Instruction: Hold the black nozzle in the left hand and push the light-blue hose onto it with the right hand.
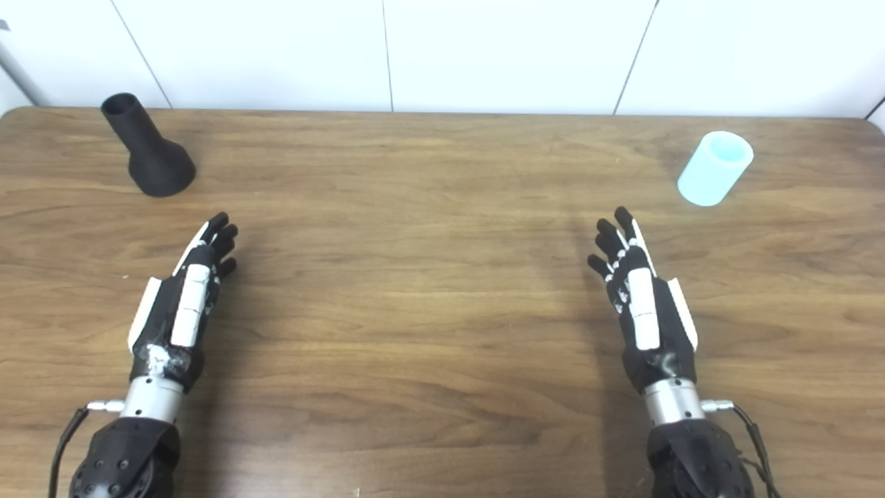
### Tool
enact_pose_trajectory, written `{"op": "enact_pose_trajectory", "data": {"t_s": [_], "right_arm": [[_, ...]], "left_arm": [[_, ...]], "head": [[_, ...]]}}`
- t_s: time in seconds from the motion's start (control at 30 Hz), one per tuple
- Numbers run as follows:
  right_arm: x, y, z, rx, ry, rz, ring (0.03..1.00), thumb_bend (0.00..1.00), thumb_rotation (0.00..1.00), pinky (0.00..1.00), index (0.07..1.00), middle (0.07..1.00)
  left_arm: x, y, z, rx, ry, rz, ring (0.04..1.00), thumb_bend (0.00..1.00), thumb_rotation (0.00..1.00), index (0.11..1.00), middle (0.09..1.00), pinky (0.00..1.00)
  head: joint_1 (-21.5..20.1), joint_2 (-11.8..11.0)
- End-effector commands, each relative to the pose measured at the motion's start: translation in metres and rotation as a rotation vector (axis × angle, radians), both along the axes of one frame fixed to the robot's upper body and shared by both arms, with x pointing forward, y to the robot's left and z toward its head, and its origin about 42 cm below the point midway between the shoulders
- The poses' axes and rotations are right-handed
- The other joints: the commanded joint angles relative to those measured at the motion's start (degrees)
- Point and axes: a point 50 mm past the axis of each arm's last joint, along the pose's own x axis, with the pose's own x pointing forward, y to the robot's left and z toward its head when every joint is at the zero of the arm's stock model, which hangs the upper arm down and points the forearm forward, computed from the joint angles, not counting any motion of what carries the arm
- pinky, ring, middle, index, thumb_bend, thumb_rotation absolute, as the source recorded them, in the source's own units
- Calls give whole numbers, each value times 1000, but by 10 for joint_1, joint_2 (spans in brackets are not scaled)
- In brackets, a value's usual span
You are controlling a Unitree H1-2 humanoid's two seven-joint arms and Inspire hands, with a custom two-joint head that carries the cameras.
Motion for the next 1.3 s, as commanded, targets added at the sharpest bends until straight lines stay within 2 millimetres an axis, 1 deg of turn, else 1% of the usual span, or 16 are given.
{"op": "enact_pose_trajectory", "data": {"t_s": [0.0,0.3,0.5,0.6,0.67,0.7,0.77,0.8,0.87,0.93,0.97,1.0,1.07,1.1,1.23,1.27], "right_arm": [[5,-3,15,-19,-79,3,951,598,1000,897,978,943],[5,-3,14,-20,-79,3,952,595,1000,898,979,946],[5,-4,13,-23,-76,2,954,610,1000,901,980,947],[5,-4,14,-32,-80,3,949,598,1000,890,977,942],[4,-6,13,-36,-77,6,950,599,1000,891,980,943],[4,-6,13,-37,-76,6,951,602,1000,891,980,944],[3,-8,10,-52,-75,7,950,609,1000,890,983,945],[2,-10,9,-60,-77,10,947,604,1000,888,983,944],[1,-14,4,-57,-81,19,954,571,1000,900,990,951],[0,-17,-1,-42,-82,29,967,551,1000,929,998,965],[0,-18,-2,-35,-75,27,977,564,1000,947,999,976],[-1,-18,-3,-27,-69,23,980,578,1000,951,1000,978],[-2,-18,-4,-16,-66,23,976,568,1000,959,1000,968],[-2,-18,-5,-14,-66,24,974,565,1000,958,1000,965],[-2,-16,-4,8,-61,29,975,551,1000,951,1000,960],[-2,-15,-4,15,-59,34,990,555,1000,968,1000,974]], "left_arm": [[-8,0,5,14,-38,5,970,572,868,957,946,954],[-9,0,6,20,-36,4,971,574,881,958,948,960],[-9,-1,5,23,-37,5,971,572,880,959,949,957],[-10,-1,4,32,-35,2,970,578,888,958,950,956],[-10,-3,3,32,-33,3,972,570,890,956,949,963],[-10,-3,3,34,-33,4,973,567,891,955,948,965],[-12,-6,1,36,-30,2,972,562,894,954,946,963],[-13,-7,0,36,-28,-1,972,546,899,956,948,967],[-15,-11,-4,27,-19,-8,975,526,906,965,953,978],[-17,-15,-8,26,-9,-5,975,537,892,960,952,980],[-18,-17,-10,27,-4,-3,971,543,885,954,948,974],[-19,-18,-12,29,-1,0,966,547,880,951,944,965],[-20,-20,-17,12,-1,-1,967,565,865,953,946,962],[-20,-20,-19,4,-2,-2,969,569,856,955,949,967],[-20,-21,-27,10,-5,-16,970,556,855,966,956,969],[-20,-22,-28,16,-3,-18,975,561,864,970,959,970]], "head": [[1,0],[1,0],[5,-2],[12,-6],[30,-18],[30,-18],[72,-44],[78,-47],[128,-79],[139,-89],[155,-106],[155,-106],[167,-125],[167,-125],[180,-149],[183,-157]]}}
